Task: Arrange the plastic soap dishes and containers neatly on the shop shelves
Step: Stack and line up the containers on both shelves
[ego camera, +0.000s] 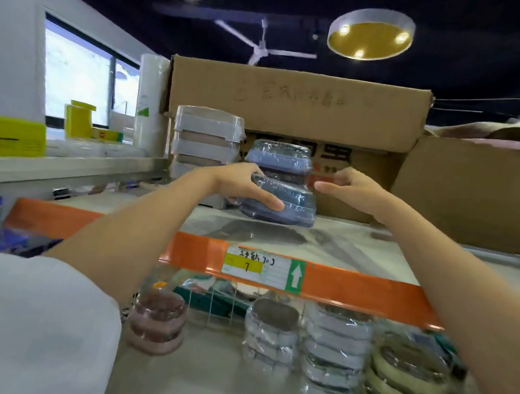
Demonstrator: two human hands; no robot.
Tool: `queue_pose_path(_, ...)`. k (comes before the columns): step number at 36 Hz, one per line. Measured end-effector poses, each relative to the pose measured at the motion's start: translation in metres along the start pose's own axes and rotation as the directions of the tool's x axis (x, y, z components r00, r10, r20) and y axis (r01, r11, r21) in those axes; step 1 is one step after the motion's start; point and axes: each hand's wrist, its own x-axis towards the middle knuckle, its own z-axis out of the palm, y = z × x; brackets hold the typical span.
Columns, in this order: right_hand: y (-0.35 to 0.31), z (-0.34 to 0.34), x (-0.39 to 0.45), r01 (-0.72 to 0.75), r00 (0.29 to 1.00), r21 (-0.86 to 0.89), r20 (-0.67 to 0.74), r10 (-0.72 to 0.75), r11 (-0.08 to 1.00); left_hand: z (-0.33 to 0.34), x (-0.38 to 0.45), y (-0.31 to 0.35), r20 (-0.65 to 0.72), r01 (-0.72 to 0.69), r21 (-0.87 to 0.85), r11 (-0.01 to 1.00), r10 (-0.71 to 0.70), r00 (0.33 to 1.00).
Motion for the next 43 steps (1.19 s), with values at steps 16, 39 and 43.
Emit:
queue_pose_path(16,-0.007,0.022,-0.039,0.001,0.926,-0.023,0.378,0.008,1.0,0.047,0.019,0.003,-0.036,-0.042,-0.152,0.988,0.037,0.999)
queue_pose_path(39,-0.019,-0.018,-0.014,0.072,0.98,0.219,0.167,-0.11,0.973,0.015,0.008,-0.017,-0.042,-0.11,0.093,0.99,0.115,0.993)
queue_pose_path(43,-0.042,-0.035,0.002,0.096,0.979,0.285,0.146,-0.142,0.954,0.005,0.011,-0.027,-0.063,-0.081,0.115,0.99,0.089,0.994)
